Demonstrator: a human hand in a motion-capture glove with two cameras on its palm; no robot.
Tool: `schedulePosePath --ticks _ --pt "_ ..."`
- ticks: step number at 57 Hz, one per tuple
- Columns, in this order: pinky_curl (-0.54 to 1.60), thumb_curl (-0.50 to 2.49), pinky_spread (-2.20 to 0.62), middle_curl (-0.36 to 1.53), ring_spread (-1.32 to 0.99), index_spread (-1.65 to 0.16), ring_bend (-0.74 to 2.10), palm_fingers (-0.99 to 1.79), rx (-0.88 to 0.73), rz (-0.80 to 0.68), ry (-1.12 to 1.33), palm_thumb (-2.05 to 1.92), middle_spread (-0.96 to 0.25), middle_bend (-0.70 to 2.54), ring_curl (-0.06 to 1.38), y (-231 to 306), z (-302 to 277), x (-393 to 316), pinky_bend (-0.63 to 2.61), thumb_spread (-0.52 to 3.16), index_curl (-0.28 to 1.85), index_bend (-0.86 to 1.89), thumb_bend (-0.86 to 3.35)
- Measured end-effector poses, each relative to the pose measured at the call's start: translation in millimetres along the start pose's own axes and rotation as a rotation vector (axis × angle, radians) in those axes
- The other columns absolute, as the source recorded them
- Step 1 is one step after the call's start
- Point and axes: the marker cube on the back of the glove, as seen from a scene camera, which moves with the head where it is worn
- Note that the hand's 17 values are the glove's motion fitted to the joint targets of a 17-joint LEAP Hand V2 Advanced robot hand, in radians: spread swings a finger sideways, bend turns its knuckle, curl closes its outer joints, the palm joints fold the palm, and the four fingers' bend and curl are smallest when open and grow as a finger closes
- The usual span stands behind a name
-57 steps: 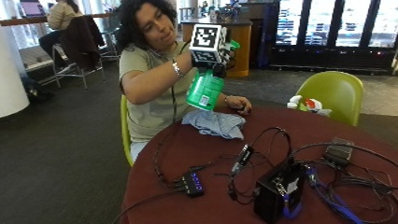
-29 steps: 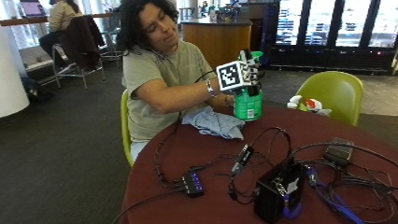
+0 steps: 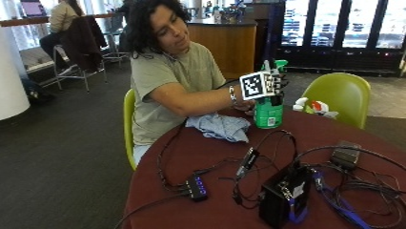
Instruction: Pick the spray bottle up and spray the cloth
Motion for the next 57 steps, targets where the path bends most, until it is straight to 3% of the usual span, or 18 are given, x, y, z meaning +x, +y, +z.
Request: schedulePosePath --ticks 18,26,38,47,57 --pt "0.4 0.77 -0.27 0.53 -0.18 -0.23 0.58 1.35 -0.004 -0.001 -0.012 1.01 -0.16 0.58 0.48 -8 5 4 0.4 0.35 0.62 0.26 -0.03" --pt "0.4 0.77 -0.27 0.53 -0.18 -0.24 0.57 1.33 -0.129 0.02 -0.027 0.99 -0.16 0.59 0.47 1 3 5 0.39 0.36 0.61 0.25 -0.04" --pt "0.38 0.68 0.04 0.46 -0.13 -0.3 0.38 0.66 -0.271 0.059 0.188 0.88 -0.1 0.38 0.43 46 -39 11 0.25 0.68 0.53 0.1 -0.05" --pt "0.36 0.6 0.16 0.41 -0.1 -0.35 0.35 0.53 -0.323 0.06 0.262 0.8 -0.05 0.29 0.38 100 -63 -11 0.29 0.83 0.39 0.07 -0.05" --pt "0.36 0.54 0.22 0.38 -0.08 -0.38 0.32 0.42 -0.384 0.068 0.588 0.76 -0.02 0.22 0.36 146 -103 -16 0.32 0.9 0.32 0.12 -0.04"
